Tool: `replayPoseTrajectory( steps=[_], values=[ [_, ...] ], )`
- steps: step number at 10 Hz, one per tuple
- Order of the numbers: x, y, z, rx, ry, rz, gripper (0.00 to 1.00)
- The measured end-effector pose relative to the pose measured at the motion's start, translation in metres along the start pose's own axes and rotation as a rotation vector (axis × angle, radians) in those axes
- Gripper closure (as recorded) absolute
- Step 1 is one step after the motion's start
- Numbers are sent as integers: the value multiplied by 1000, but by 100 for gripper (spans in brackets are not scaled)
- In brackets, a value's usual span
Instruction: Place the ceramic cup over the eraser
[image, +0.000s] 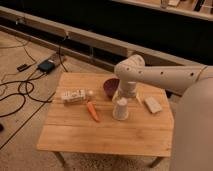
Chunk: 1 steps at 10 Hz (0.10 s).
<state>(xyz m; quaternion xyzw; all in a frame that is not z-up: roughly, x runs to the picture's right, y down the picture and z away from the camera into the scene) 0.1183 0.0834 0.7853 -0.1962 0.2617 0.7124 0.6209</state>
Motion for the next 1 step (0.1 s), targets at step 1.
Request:
replayPoseTrajectory(
  steps=[1],
  values=[
    [0,0,0,0,0,0,20]
  ],
)
